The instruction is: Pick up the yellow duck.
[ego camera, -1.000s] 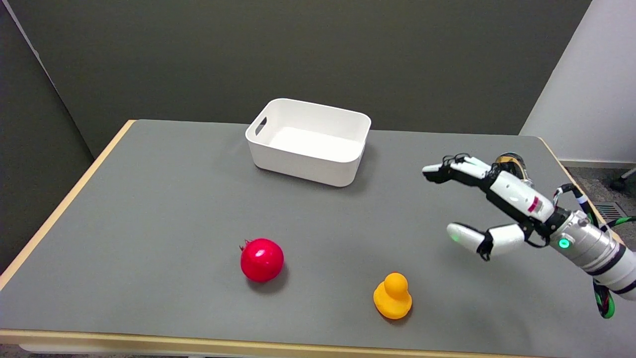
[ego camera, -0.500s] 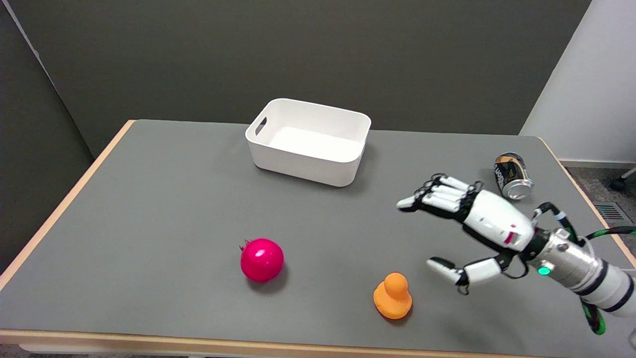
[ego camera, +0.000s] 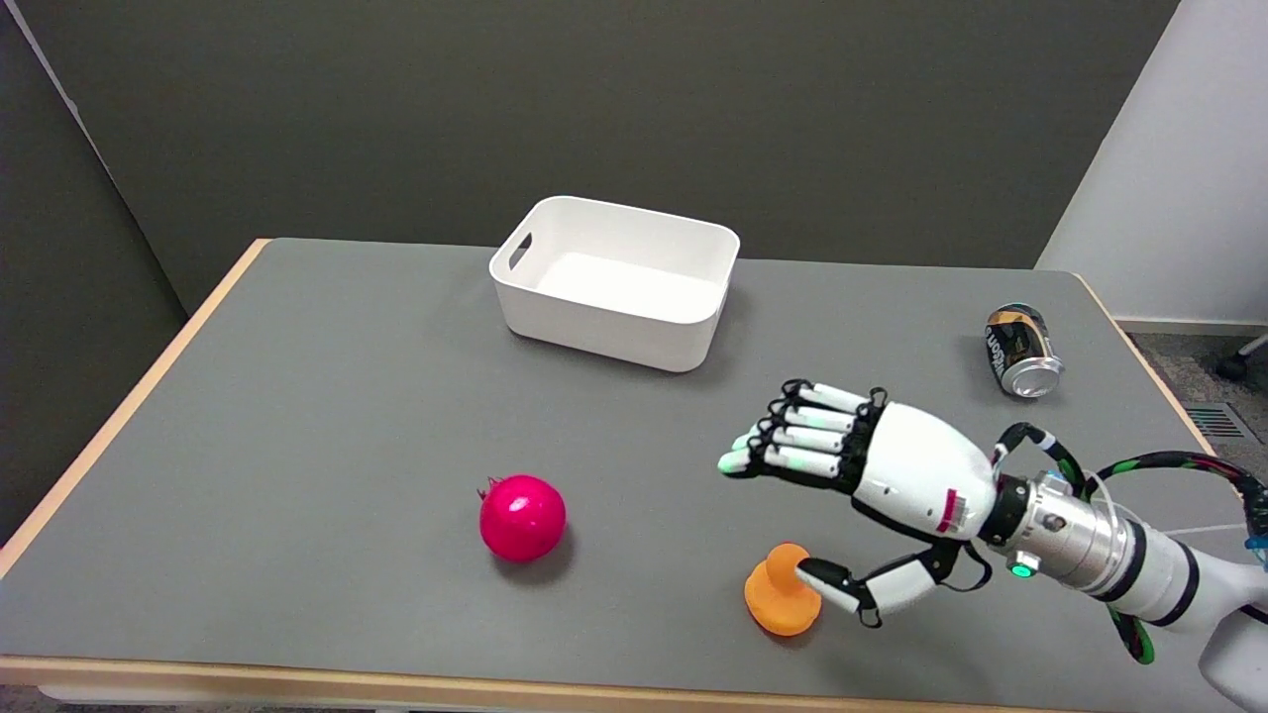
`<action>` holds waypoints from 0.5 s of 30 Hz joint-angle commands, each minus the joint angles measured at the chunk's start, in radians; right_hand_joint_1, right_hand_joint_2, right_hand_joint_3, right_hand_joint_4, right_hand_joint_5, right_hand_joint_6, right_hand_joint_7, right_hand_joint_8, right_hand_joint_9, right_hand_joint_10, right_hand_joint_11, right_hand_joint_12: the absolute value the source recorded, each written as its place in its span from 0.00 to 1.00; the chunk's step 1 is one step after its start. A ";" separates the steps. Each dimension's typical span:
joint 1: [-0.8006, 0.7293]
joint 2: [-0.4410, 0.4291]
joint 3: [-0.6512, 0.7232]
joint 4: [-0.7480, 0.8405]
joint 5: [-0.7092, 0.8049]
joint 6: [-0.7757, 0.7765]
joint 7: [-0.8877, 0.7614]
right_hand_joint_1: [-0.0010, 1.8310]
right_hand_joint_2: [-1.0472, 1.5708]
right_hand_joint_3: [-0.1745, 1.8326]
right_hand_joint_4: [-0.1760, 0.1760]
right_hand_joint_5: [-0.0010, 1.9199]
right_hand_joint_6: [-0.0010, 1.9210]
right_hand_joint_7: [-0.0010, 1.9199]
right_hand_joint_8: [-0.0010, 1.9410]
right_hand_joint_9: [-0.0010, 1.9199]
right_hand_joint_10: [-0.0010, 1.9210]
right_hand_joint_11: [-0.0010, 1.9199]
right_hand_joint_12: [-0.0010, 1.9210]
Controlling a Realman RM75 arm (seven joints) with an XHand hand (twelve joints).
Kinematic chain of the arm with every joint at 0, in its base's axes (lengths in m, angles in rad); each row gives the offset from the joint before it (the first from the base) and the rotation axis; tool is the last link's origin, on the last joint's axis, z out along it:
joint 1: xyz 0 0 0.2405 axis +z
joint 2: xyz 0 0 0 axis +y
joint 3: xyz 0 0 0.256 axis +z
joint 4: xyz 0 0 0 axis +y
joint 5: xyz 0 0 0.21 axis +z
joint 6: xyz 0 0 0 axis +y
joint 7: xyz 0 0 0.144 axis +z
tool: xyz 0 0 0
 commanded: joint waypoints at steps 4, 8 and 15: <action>-0.076 0.023 0.008 0.015 -0.109 -0.091 -0.065 0.33 0.65 0.58 0.58 0.13 0.28 0.21 0.26 0.17 0.41 0.08 0.63; -0.052 -0.005 -0.010 -0.035 -0.109 -0.084 -0.066 0.34 0.65 0.58 0.58 0.13 0.28 0.21 0.26 0.17 0.41 0.08 0.62; -0.044 -0.018 -0.014 -0.052 -0.106 -0.085 -0.066 0.36 0.66 0.58 0.56 0.14 0.28 0.21 0.26 0.17 0.41 0.07 0.62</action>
